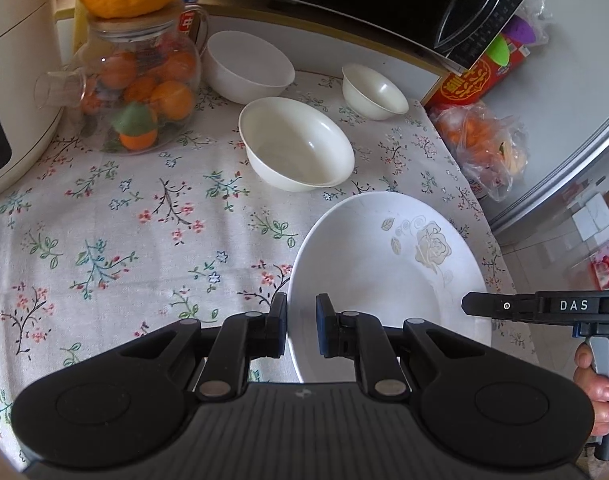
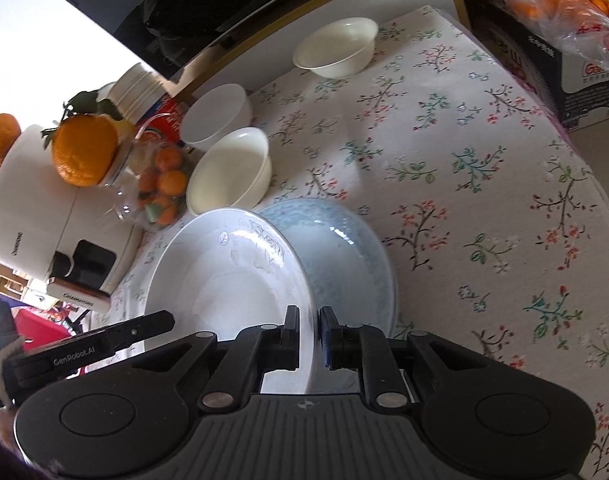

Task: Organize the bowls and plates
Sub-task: 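Lift the white rose-print plate with both grippers and carry it over the blue plates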

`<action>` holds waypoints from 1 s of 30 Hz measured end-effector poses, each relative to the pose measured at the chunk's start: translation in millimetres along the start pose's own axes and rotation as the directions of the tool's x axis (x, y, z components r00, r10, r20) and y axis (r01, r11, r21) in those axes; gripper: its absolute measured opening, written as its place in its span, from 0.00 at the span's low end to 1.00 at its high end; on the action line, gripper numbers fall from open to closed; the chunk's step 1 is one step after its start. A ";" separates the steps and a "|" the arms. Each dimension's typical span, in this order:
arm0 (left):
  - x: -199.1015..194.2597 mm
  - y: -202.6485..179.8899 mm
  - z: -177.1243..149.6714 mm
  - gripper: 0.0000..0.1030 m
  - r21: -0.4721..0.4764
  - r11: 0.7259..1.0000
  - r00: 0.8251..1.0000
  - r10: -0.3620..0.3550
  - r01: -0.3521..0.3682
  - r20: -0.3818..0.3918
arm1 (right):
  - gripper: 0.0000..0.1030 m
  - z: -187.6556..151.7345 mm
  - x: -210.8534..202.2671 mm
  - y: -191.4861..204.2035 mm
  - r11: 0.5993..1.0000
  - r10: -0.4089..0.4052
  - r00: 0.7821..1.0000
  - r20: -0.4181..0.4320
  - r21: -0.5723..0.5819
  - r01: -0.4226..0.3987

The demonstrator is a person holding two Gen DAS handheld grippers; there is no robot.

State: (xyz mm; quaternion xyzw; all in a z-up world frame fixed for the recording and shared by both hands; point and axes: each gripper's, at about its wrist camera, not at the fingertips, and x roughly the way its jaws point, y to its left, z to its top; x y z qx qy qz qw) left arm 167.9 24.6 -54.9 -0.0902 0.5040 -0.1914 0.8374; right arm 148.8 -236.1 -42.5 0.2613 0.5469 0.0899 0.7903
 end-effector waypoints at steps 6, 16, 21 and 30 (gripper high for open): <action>7.2 -11.9 -0.5 0.12 0.045 0.998 0.999 0.034 -0.034 0.012 | 0.11 2.9 4.2 -5.0 0.999 -0.043 0.999 0.012 0.010 0.043; 18.7 -23.8 -5.6 0.12 0.095 0.991 0.995 0.094 -0.096 0.019 | 0.11 6.8 7.9 -8.5 0.996 -0.083 0.996 0.033 0.016 0.082; 22.3 -28.7 -8.1 0.12 0.109 0.987 0.993 0.112 -0.114 0.021 | 0.11 8.3 10.4 -9.7 0.995 -0.103 0.994 0.041 0.012 0.103; 28.2 -38.2 -11.8 0.14 0.155 0.975 0.987 0.154 -0.159 0.043 | 0.11 6.8 13.4 -5.7 0.988 -0.146 0.987 0.067 -0.035 0.149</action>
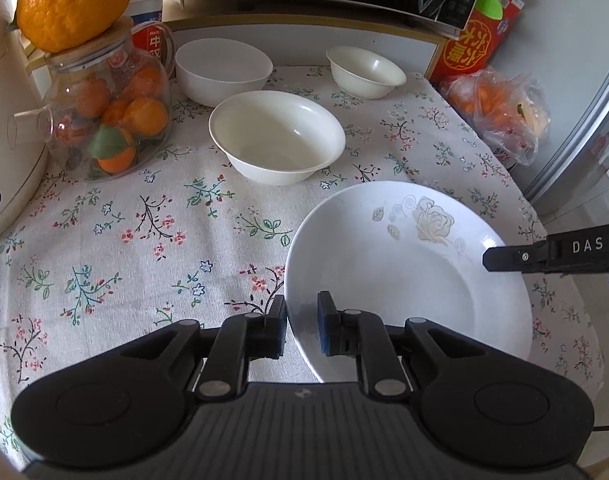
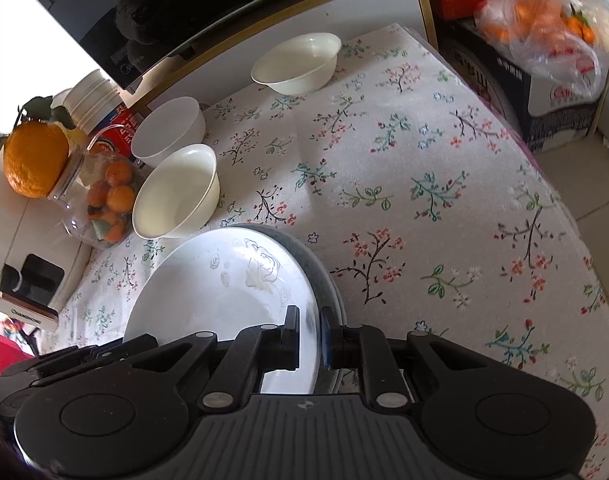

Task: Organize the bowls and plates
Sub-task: 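Lift the white rose-print plate with both grippers and carry it over the blue plates, then lower the white plate onto the blue plate stack and open both grippers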

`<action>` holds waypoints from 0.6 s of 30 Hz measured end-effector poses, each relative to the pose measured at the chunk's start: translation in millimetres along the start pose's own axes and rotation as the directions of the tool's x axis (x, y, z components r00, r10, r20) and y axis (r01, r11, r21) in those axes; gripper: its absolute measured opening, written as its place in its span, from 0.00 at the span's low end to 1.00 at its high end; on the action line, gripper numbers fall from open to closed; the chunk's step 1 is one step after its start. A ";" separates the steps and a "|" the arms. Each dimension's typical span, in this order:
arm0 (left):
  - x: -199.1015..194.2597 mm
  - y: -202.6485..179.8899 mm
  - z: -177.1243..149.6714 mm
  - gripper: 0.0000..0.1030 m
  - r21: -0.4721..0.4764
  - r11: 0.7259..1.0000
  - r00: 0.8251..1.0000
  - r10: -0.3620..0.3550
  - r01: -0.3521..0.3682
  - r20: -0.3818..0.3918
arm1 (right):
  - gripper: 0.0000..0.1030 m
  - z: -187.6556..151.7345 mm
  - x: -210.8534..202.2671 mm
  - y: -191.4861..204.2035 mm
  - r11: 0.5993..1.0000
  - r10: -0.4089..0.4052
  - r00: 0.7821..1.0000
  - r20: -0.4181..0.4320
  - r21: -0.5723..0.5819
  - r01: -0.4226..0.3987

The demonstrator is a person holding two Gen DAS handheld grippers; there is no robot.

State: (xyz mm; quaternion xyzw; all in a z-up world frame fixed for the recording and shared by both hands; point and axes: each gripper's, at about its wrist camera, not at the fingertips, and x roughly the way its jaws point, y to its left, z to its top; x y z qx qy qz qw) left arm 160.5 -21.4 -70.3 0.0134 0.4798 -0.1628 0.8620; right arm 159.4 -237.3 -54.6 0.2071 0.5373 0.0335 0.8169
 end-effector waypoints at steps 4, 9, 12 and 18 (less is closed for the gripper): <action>0.7 -6.4 -1.6 0.14 0.048 0.998 0.999 0.033 -0.033 0.008 | 0.11 0.3 -0.5 1.9 1.000 -0.014 1.000 0.018 -0.023 0.014; 2.9 -17.8 -5.2 0.14 0.131 0.987 0.996 0.087 -0.090 0.027 | 0.11 0.3 -2.8 3.7 0.998 -0.030 0.999 0.040 -0.047 0.031; 3.3 -21.1 -6.0 0.15 0.156 0.982 0.994 0.105 -0.109 0.034 | 0.11 -0.3 -3.4 6.8 0.997 -0.042 0.998 0.050 -0.069 0.046; 3.4 -21.1 -6.0 0.15 0.154 0.982 0.994 0.105 -0.109 0.031 | 0.11 -4.2 -2.7 16.4 0.984 -0.087 0.993 0.077 -0.145 0.098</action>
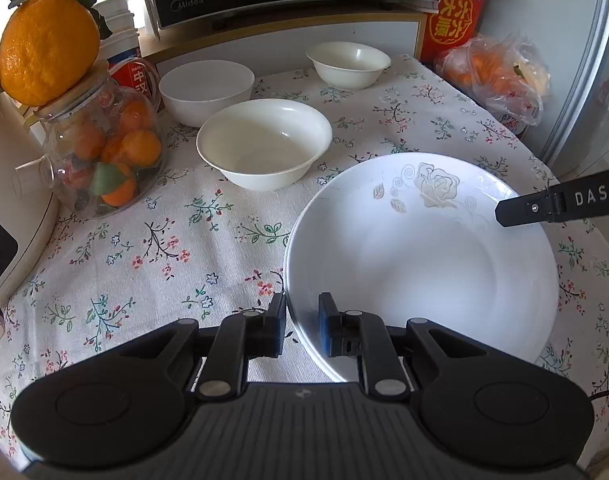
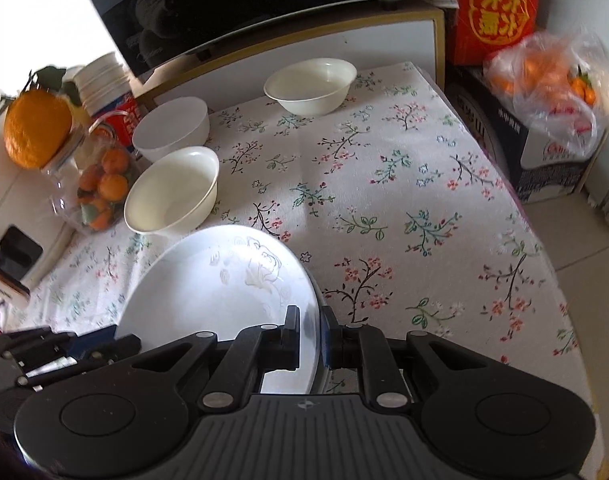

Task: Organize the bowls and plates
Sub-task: 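Lower the white plate onto the blue plate stack and open both grippers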

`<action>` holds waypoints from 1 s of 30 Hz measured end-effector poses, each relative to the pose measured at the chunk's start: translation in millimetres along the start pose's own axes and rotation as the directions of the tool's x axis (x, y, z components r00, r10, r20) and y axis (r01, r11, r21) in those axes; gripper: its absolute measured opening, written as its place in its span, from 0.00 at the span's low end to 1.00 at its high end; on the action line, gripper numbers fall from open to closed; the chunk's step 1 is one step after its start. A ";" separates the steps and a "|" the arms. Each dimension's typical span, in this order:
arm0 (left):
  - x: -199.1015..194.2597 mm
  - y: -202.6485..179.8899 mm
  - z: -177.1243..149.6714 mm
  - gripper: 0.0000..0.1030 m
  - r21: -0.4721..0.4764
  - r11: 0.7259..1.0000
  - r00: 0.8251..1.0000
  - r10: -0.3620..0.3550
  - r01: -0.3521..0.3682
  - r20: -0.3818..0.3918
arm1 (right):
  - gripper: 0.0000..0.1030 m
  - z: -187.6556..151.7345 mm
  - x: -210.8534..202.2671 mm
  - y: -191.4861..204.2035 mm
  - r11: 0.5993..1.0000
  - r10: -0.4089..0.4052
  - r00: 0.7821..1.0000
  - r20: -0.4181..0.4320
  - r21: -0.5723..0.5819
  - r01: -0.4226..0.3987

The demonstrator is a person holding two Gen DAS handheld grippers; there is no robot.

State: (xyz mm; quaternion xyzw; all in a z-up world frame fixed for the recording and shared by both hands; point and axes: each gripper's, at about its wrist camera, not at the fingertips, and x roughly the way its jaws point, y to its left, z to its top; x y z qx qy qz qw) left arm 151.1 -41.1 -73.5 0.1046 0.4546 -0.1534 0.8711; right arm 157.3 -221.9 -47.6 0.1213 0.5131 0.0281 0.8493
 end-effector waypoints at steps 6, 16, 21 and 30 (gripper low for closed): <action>-0.7 3.0 0.4 0.15 -0.025 1.000 1.000 -0.019 0.019 -0.004 | 0.10 -2.1 0.8 8.2 0.996 -0.044 0.999 0.011 -0.075 0.045; -1.8 8.9 1.0 0.16 -0.072 0.996 0.999 -0.050 0.049 -0.005 | 0.10 -13.4 7.4 32.3 0.942 -0.169 0.984 0.057 -0.284 0.178; -2.4 10.4 1.3 0.18 -0.081 0.995 0.999 -0.051 0.051 -0.003 | 0.10 -16.8 10.3 37.2 0.920 -0.197 0.978 0.069 -0.331 0.209; -5.3 13.4 1.8 0.23 -0.092 0.994 0.999 -0.054 0.054 0.003 | 0.18 -10.1 6.7 28.0 0.961 -0.140 0.990 0.026 -0.239 0.142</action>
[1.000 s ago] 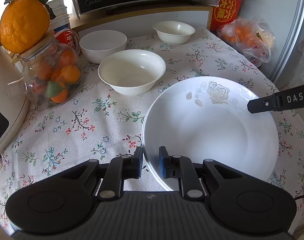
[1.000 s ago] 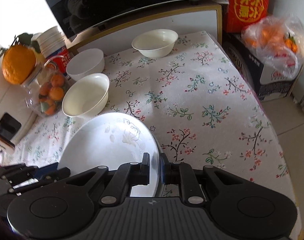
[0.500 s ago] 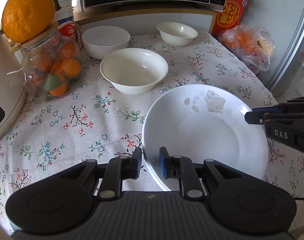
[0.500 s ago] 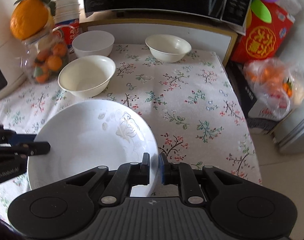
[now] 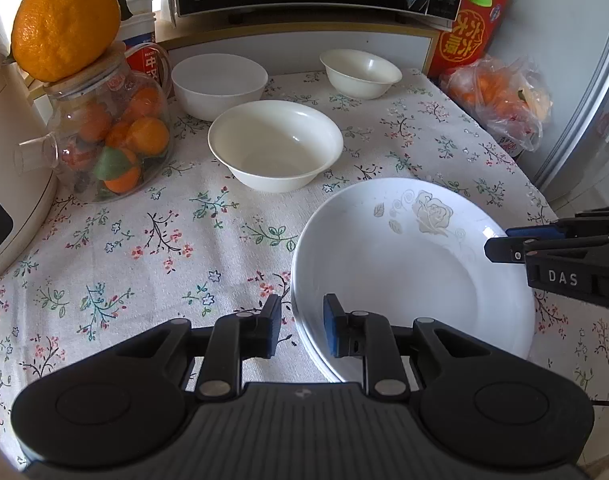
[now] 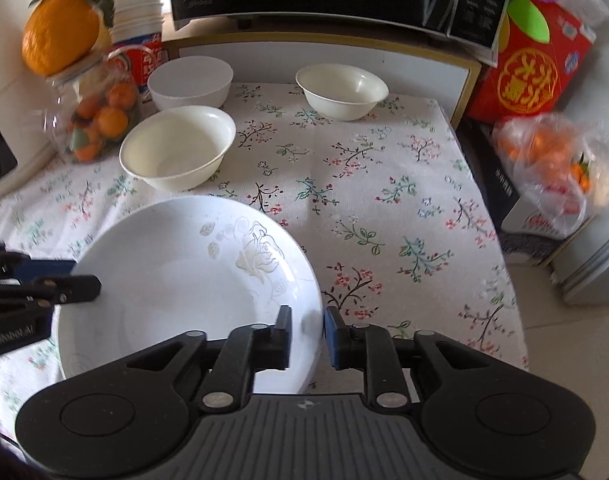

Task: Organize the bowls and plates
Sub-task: 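Lower the white plate onto the blue plate stack and open both grippers, then reach both grippers to the white bowl beside the orange jar and grasp it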

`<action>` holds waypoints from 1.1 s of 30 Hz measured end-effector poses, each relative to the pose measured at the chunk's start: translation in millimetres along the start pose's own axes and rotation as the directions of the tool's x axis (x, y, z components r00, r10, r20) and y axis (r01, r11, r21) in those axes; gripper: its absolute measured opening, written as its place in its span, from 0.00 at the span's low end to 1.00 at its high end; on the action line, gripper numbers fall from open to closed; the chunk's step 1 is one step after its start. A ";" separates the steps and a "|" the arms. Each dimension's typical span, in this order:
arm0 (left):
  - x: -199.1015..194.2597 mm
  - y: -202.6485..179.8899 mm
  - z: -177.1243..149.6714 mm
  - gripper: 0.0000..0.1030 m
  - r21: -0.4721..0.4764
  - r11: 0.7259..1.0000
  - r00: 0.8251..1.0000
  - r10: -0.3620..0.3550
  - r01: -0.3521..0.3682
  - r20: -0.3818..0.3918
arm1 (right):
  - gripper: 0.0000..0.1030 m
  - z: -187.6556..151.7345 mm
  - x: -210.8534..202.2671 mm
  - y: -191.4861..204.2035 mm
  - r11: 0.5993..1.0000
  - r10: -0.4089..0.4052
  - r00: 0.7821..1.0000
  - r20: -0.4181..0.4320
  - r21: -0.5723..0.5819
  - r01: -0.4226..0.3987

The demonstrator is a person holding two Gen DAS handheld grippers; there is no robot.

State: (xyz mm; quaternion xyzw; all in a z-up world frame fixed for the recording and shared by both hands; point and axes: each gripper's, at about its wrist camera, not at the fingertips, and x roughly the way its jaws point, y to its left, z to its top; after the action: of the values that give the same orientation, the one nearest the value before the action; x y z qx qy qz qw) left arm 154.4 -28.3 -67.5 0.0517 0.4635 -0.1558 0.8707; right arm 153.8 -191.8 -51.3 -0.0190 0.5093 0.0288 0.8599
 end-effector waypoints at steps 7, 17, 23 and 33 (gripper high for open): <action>-3.2 2.3 1.9 0.41 -0.013 1.000 1.000 -0.011 0.011 0.008 | 0.33 1.6 2.0 -11.1 0.993 0.058 0.998 -0.026 0.101 -0.055; -9.7 18.0 11.0 0.75 -0.068 0.998 0.999 0.009 -0.005 0.051 | 0.62 10.7 -3.7 -18.7 0.987 0.068 0.998 -0.006 0.145 -0.067; -4.6 35.9 23.7 0.94 -0.178 0.983 0.996 0.052 -0.038 0.075 | 0.74 30.4 0.3 -24.6 0.968 0.099 0.995 0.022 0.228 -0.101; 23.8 74.8 36.5 0.98 -0.473 0.881 0.989 0.086 -0.019 0.122 | 0.79 58.7 32.6 -32.8 0.817 0.257 0.959 0.122 0.503 -0.283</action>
State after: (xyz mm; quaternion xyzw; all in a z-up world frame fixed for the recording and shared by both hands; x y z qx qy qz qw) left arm 219.7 28.6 -70.6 -0.1595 0.4239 -0.0183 0.8914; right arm 223.0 -220.0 -51.6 0.2846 0.4747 0.0136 0.8327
